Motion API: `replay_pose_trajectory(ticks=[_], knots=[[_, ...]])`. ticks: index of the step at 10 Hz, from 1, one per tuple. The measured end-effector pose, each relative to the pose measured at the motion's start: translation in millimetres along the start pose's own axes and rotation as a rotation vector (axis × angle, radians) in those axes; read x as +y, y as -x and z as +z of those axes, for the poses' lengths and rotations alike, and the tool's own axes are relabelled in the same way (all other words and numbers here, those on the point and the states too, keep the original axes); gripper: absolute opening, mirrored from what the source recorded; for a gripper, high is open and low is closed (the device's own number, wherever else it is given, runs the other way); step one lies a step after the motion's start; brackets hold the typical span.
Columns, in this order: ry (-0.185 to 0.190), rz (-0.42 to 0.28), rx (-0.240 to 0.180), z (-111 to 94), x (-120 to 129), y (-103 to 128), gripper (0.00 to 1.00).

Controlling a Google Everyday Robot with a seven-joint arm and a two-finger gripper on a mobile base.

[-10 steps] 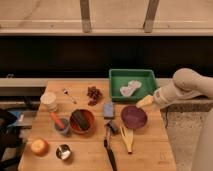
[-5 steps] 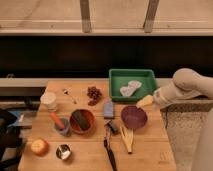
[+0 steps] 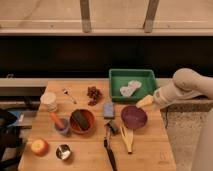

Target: Wipe purple bowl with eraser

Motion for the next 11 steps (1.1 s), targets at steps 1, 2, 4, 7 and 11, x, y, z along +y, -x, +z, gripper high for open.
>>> replay_pose_trajectory(ticks=[1, 2, 4, 7, 11], knots=[[0.0, 0.0, 0.0, -0.1, 0.0, 0.0, 0.7], [0.0, 0.0, 0.0, 0.0, 0.0, 0.0, 0.7], [-0.004, -0.005, 0.001, -0.6, 0.1, -0.2, 0.7], [-0.047, -0.145, 0.009, -3.3, 26.9, 12.6, 0.7], [-0.085, -0.424, 0.065, 28.2, 121.2, 23.2, 0.7]])
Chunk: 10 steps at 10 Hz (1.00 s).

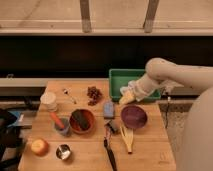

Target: Wipe purple bowl with eraser

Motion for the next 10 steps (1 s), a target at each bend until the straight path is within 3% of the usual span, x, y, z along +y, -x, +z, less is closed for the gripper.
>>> replay_pose_trajectory(ticks=[3, 5, 10], knots=[[-0.042, -0.225, 0.042, 26.4, 78.9, 21.2, 0.7], [-0.019, -0.344, 0.06, 42.2, 135.8, 28.0, 0.7], [-0.013, -0.361, 0.061, 44.3, 144.1, 28.4, 0.7]])
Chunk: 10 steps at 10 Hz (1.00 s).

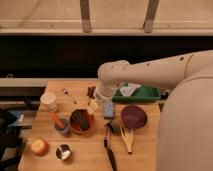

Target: Wipe purple bowl with eraser

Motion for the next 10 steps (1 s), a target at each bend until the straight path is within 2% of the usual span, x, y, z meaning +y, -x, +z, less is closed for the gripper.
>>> replay_pose_trajectory(ticks=[2, 5, 7, 10], knots=[[0.012, -0.01, -0.011, 2.8, 0.8, 0.8, 0.7], [0.069, -0.057, -0.045, 23.3, 23.0, 35.8, 0.7], [0.125, -0.087, -0.065, 42.5, 44.4, 61.2, 0.7], [0.195, -0.122, -0.063, 70.2, 69.5, 70.8, 0.7]])
